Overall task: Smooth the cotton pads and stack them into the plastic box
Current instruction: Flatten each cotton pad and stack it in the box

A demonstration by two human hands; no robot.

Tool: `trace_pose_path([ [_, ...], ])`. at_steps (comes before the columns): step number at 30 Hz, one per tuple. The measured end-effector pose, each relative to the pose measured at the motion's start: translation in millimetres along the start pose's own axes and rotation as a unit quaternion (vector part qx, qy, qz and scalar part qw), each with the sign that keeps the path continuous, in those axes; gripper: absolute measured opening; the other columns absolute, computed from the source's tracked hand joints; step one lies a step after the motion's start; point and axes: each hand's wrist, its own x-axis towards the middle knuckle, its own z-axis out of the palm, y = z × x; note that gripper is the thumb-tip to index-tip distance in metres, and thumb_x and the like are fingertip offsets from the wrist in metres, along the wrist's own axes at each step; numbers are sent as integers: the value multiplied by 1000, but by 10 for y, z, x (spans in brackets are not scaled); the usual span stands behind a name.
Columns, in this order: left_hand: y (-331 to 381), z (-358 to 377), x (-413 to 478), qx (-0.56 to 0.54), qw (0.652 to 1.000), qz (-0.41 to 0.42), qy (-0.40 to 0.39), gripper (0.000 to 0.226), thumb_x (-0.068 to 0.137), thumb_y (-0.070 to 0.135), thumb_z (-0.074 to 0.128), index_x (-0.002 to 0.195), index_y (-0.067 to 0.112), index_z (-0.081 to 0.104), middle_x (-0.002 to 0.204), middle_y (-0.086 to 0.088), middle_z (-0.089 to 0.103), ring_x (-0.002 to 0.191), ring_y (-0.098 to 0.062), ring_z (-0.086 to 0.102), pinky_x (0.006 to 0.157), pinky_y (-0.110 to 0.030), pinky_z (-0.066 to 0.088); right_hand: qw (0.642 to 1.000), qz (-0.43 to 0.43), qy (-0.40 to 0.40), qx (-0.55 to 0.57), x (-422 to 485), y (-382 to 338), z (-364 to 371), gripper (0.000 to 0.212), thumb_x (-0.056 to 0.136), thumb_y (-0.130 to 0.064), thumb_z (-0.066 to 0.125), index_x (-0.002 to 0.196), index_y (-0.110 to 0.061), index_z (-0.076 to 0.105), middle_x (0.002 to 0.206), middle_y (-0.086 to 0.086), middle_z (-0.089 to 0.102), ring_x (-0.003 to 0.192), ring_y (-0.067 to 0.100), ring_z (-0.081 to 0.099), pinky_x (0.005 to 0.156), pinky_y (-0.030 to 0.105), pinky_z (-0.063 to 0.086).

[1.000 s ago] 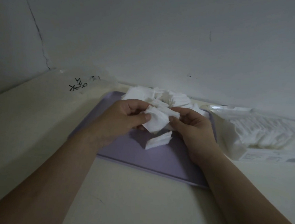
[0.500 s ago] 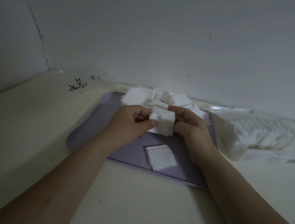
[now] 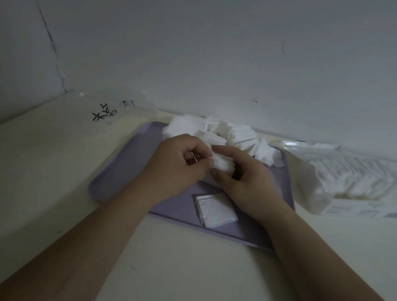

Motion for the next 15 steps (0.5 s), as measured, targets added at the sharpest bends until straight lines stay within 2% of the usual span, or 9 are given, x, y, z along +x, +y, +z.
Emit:
trace_pose_path([
  [4,15,-19,15,19,999,42,13,15,83,12,83,80,25,76,89,4,68,75,-19,68,70,-34,57,999,-16,4,51,37,42,26,23,93,-18,78,114,-28,77,112,-17,76,109,-6,66,94,12,47],
  [7,26,-17,15,6,999,49,15,16,83,10,84,79,24,77,87,2,70,75,-23,70,72,-37,57,997,-24,8,69,49,69,37,19,93,-14,77,110,-22,79,109,-14,78,105,-3,68,92,14,48],
  [9,55,-13,4,-7,999,30,12,16,85,9,82,80,22,76,82,1,73,73,-26,71,68,-35,56,997,-21,9,68,52,77,32,18,94,-13,76,111,-19,79,108,-13,78,103,-3,69,92,14,49],
  [11,89,-16,-2,-17,1000,-1,8,12,89,8,78,82,18,74,75,0,74,71,-27,73,58,-29,55,998,-23,6,59,54,75,28,18,94,-11,76,108,-22,78,106,-16,77,99,-5,68,89,13,48],
  [13,117,-24,-8,-37,999,-21,2,9,93,7,73,86,12,71,74,-2,74,69,-21,75,51,-17,48,998,-24,6,49,50,64,28,24,93,-9,76,106,-29,76,101,-20,76,94,-7,66,85,12,48],
  [15,132,-26,-8,-57,998,-33,-6,7,96,6,70,89,9,67,78,-5,75,68,-17,76,51,-13,46,999,-18,7,45,45,59,24,25,93,-10,76,107,-30,75,99,-19,76,90,-7,66,83,11,48],
])
